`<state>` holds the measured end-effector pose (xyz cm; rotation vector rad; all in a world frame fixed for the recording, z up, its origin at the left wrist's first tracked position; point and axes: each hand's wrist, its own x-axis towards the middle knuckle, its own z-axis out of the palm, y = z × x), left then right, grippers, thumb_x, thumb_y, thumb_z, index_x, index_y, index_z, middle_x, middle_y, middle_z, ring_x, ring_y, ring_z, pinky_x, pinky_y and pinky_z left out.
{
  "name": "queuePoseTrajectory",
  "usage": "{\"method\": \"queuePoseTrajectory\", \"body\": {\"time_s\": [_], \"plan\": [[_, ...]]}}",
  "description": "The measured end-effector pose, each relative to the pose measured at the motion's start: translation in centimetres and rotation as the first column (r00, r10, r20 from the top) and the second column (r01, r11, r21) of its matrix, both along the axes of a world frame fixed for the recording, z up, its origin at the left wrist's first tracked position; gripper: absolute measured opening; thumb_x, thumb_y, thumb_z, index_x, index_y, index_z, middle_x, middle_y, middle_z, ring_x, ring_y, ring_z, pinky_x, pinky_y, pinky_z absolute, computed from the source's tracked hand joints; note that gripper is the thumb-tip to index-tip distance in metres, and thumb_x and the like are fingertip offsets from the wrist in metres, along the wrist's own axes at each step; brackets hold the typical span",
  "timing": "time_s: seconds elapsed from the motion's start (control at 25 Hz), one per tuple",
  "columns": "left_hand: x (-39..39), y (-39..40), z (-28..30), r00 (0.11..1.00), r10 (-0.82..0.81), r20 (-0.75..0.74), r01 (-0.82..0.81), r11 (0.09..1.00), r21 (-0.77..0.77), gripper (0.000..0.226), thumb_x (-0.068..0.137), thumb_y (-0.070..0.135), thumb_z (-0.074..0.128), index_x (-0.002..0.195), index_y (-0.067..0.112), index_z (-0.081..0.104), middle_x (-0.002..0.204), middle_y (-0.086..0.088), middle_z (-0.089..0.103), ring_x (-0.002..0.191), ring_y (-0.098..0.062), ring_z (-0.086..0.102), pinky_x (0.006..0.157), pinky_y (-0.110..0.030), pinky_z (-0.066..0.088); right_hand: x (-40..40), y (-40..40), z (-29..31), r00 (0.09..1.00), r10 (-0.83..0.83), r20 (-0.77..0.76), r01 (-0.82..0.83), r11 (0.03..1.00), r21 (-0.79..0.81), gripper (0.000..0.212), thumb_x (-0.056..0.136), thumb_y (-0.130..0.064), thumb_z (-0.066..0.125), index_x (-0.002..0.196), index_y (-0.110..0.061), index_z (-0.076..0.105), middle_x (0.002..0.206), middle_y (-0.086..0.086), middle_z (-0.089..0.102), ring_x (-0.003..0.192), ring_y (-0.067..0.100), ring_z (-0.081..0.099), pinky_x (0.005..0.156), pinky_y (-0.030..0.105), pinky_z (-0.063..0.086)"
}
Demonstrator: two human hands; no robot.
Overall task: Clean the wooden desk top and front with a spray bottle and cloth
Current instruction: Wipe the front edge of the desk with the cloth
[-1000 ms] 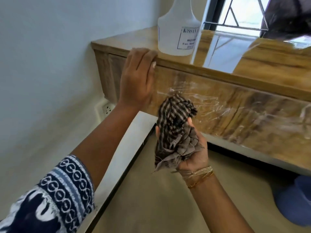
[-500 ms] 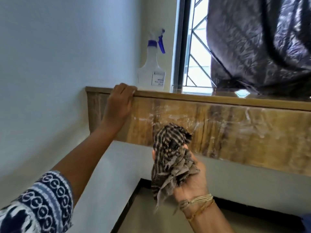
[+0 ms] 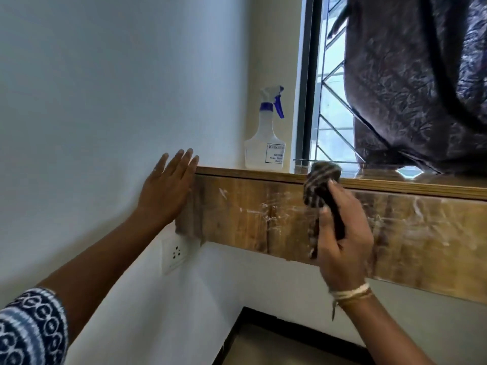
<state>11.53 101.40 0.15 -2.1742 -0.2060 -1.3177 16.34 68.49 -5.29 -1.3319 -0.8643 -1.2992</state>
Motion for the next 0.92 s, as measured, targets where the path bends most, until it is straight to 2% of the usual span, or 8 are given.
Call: {"method": "queuePoseTrajectory", "body": {"time_s": [0.08,0.2,0.32,0.52,0.6,0.72,0.8,0.92], "plan": [[-0.7,0.1,-0.5,0.997,0.081,0.020,-0.081,0.996,0.024,0.072,0.090,0.027,0.060,0.150,0.002,0.030,0.157,-0.020,0.028,0.145,-0.034,0.028,0.120,-0.042,-0.003,2.5,0.7,1.4,0.933,-0.307,0.188,0.342,0.918,-0.202,0.039,0.098,-0.014,0.046,0.135,-0.009,0.057,0.142,0.016,0.051,0.135,0.032,0.045,0.114,0.041,0.035],[-1.4,0.3,-2.3,0.959,0.282,-0.033,-0.277,0.954,0.113,0.085,0.089,0.045,0.054,0.154,0.005,0.018,0.161,-0.017,0.017,0.150,-0.030,0.015,0.121,-0.047,-0.003,5.5,2.7,1.5,0.724,-0.540,0.428,0.688,0.609,-0.395,0.049,0.096,-0.030,0.049,0.144,-0.020,0.049,0.154,0.016,0.038,0.143,0.037,0.033,0.115,0.051,0.028],[-2.3,1.1,-3.4,0.889,0.453,-0.069,-0.445,0.890,0.102,0.093,0.093,0.059,0.040,0.153,0.005,-0.006,0.162,-0.018,-0.006,0.151,-0.032,-0.007,0.116,-0.054,-0.017,6.6,5.3,-0.4,0.646,-0.391,0.655,0.758,0.426,-0.493,0.062,0.087,-0.022,0.052,0.148,-0.020,0.042,0.154,0.017,0.037,0.142,0.040,0.033,0.115,0.053,0.026],[-4.0,1.8,-3.5,0.882,0.462,-0.090,-0.449,0.884,0.133,0.099,0.090,0.066,0.039,0.152,0.006,-0.010,0.161,-0.018,-0.013,0.150,-0.031,-0.012,0.112,-0.056,-0.024,7.2,7.4,-4.1,0.580,-0.033,0.814,0.803,0.188,-0.565,0.064,0.080,-0.030,0.062,0.142,-0.022,0.049,0.147,0.014,0.048,0.137,0.036,0.043,0.113,0.050,0.024],[-4.4,2.2,-3.2,0.889,0.445,-0.109,-0.426,0.890,0.162,0.102,0.089,0.069,0.038,0.151,0.006,-0.011,0.160,-0.018,-0.017,0.148,-0.031,-0.017,0.111,-0.056,-0.025,7.1,9.0,-1.1,0.575,0.024,0.818,0.800,0.191,-0.568,0.058,0.081,-0.028,0.061,0.138,-0.024,0.054,0.143,0.013,0.053,0.134,0.035,0.047,0.112,0.049,0.028],[-4.9,2.3,-3.6,0.880,0.442,-0.174,-0.413,0.893,0.178,0.103,0.088,0.069,0.038,0.152,0.004,-0.011,0.159,-0.019,-0.020,0.147,-0.031,-0.021,0.110,-0.055,-0.027,7.2,12.7,5.0,0.613,-0.166,0.772,0.768,0.352,-0.535,0.054,0.081,-0.024,0.058,0.135,-0.023,0.057,0.141,0.015,0.054,0.132,0.038,0.048,0.110,0.051,0.035],[-4.9,2.6,-3.7,0.871,0.462,-0.164,-0.427,0.879,0.209,0.105,0.088,0.069,0.037,0.151,0.001,-0.012,0.158,-0.021,-0.020,0.146,-0.032,-0.023,0.108,-0.056,-0.030,6.9,14.8,4.0,0.654,-0.259,0.711,0.742,0.406,-0.534,0.057,0.083,-0.025,0.058,0.139,-0.021,0.054,0.145,0.016,0.050,0.136,0.040,0.043,0.112,0.052,0.031],[-4.9,2.5,-3.5,0.843,0.497,-0.207,-0.456,0.863,0.217,0.110,0.088,0.073,0.035,0.150,-0.003,-0.015,0.157,-0.023,-0.022,0.144,-0.034,-0.026,0.105,-0.056,-0.033,6.5,15.9,-2.1,0.671,-0.076,0.738,0.723,0.288,-0.628,0.061,0.082,-0.024,0.055,0.142,-0.018,0.049,0.147,0.019,0.046,0.138,0.040,0.039,0.114,0.051,0.026]]}}
